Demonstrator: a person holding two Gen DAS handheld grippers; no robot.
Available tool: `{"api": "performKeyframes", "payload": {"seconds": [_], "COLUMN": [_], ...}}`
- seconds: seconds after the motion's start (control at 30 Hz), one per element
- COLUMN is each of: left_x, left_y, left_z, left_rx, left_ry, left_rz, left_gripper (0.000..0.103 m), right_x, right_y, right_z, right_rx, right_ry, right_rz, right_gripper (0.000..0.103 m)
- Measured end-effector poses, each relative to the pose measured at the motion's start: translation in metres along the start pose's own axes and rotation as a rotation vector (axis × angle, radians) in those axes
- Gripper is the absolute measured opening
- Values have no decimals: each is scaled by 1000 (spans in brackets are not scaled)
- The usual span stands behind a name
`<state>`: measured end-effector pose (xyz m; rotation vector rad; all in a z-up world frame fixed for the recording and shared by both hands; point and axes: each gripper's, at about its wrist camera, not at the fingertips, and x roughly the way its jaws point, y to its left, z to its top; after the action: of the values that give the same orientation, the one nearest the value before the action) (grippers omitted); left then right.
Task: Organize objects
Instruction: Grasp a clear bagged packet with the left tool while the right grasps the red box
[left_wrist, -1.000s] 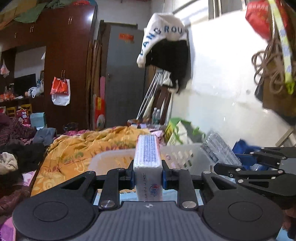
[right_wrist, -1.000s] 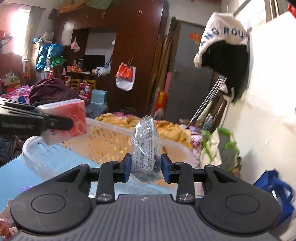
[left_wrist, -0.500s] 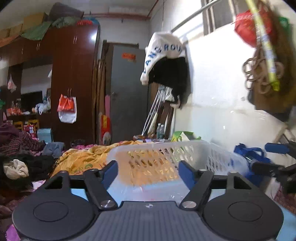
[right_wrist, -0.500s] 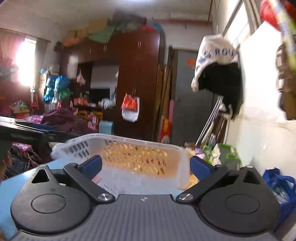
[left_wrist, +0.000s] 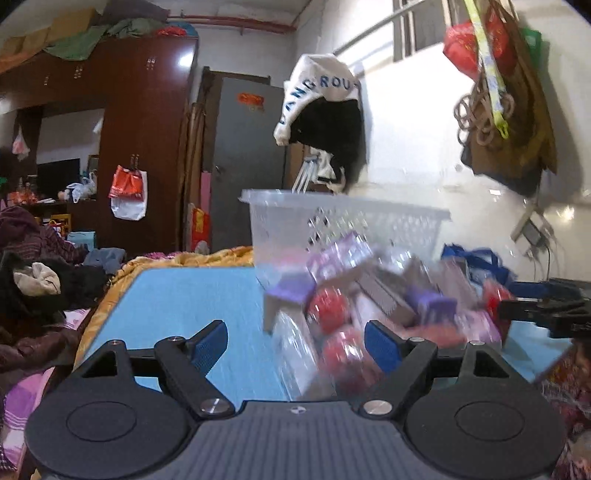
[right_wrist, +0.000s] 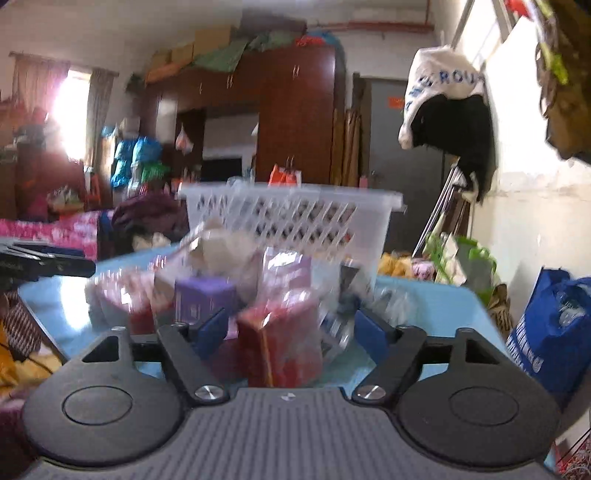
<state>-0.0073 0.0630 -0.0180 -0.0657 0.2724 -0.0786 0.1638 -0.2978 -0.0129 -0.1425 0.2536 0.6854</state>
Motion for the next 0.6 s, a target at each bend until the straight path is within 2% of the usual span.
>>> {"api": "performKeyframes", "payload": {"seconds": [0.07,0.1,0.13,0.33,0.47,0.6], "left_x": [2,3,2,-5,-1,-3], "left_y": [-5,-8,-9,-3,1,10], "left_z": [-3,-4,-5,-9,-9,-10], "left_rx": [16,19,20,5,-7,-48], "left_ry": [0,-1,-6,-17,-19,-32], "left_rz": [-23,-21,-15,17,68,90], "left_gripper": [84,84,84,84,84,84], "right_x": [0,0,-1,-15,-21,-23], "right_y": [-4,-6,-6,-4,-3,-3], "right_z": [0,2,2,-8,-11,-11], "right_rx": [10,2,-5,-1,0,-1], "right_ry": [0,11,18,6,-5,-12], "right_rz": [13,12,10,-3,-11,-17], "right_gripper": [73,54,49,49,49,49]}}
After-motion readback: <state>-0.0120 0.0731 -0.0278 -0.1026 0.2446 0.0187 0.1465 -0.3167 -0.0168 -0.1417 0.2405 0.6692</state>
